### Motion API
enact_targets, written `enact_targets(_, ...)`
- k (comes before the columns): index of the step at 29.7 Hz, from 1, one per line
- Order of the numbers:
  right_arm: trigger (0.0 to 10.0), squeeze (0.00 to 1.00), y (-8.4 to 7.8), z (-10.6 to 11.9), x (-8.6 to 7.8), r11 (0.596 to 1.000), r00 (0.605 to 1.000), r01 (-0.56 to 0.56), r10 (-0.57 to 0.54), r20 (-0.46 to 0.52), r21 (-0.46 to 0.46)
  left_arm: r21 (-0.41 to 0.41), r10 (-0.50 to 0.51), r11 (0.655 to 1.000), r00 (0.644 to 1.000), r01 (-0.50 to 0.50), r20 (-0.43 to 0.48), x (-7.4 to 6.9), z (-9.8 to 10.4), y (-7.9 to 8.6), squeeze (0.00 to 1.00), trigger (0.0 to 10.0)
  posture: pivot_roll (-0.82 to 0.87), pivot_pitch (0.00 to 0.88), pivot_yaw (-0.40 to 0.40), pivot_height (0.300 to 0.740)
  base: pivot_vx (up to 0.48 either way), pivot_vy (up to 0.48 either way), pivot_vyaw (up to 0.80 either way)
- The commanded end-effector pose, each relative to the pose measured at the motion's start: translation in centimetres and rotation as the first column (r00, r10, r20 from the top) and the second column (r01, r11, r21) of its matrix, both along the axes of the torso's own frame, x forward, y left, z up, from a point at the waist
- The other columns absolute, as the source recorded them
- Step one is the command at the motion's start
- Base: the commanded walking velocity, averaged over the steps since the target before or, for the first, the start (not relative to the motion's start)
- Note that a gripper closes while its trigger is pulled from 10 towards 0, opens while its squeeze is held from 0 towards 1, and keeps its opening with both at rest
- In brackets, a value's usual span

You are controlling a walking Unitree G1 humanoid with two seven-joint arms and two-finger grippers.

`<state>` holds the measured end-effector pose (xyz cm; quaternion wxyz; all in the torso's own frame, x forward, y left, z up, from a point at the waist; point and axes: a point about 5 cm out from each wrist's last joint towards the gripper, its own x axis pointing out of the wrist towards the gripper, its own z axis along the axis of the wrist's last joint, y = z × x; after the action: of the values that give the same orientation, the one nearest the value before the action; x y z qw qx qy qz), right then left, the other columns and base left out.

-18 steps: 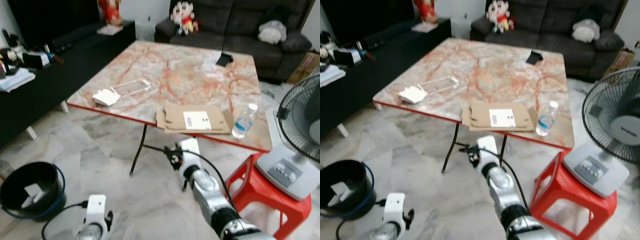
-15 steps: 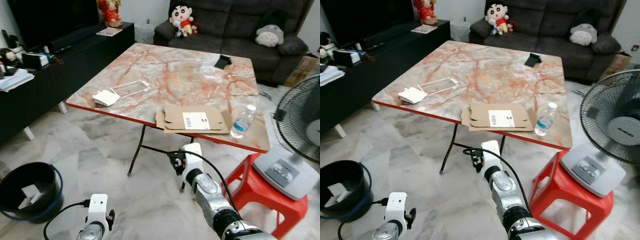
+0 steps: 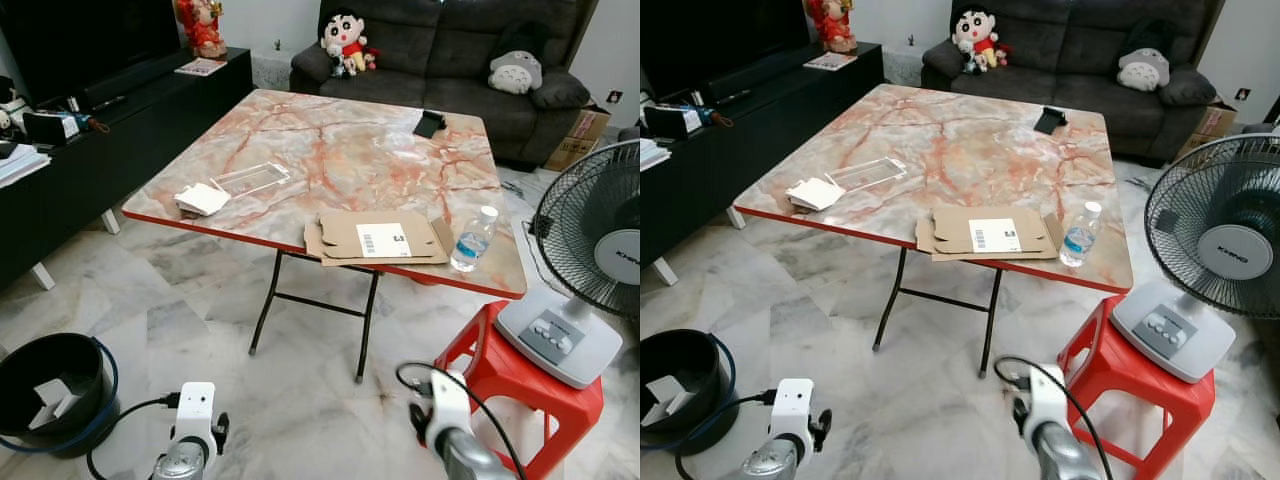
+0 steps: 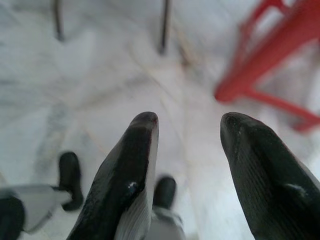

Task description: Picking trash to rubbish bin

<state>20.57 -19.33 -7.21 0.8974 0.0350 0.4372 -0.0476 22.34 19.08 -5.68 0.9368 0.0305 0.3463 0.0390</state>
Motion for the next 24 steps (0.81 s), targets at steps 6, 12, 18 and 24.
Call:
enact_targets(6, 10.0, 0.0, -2.8, -1.1, -3.0, 0.983, 0.98, 0.18, -0.182, -0.076, -0.026, 0.017, 0.0, 1.0, 0.999, 0.0, -0.032, -1.1, -0.6, 0.5, 0.0, 10.0, 0.01, 0.0, -0.05, 0.74, 0.0, 0.0, 0.0)
enact_targets(12, 10.0, 0.0, -3.4, -1.8, -5.1, 0.979, 0.969, 0.189, -0.199, -0.144, -0.078, 0.018, 0.002, 1.0, 0.999, -0.001, -0.055, -1.6, -0.9, 0.7, 0.0, 10.0, 0.0, 0.0, -0.043, 0.74, 0.0, 0.0, 0.0)
enact_targets(18, 10.0, 0.0, -1.6, -1.7, -4.0, 0.986, 0.98, 0.167, -0.166, -0.107, 0.003, 0.015, 0.004, 1.0, 0.998, -0.003, -0.066, -1.7, -1.0, 0.7, 0.0, 10.0, 0.0, 0.0, -0.041, 0.74, 0.0, 0.0, 0.0)
enact_targets(24, 10.0, 0.0, -0.2, -1.2, -2.5, 0.998, 0.997, 0.06, -0.059, -0.059, 0.022, 0.03, -0.001, 1.0, 0.996, 0.004, -0.085, -1.9, -1.2, 0.6, 0.0, 10.0, 0.0, 0.0, -0.039, 0.74, 0.139, 0.0, 0.0)
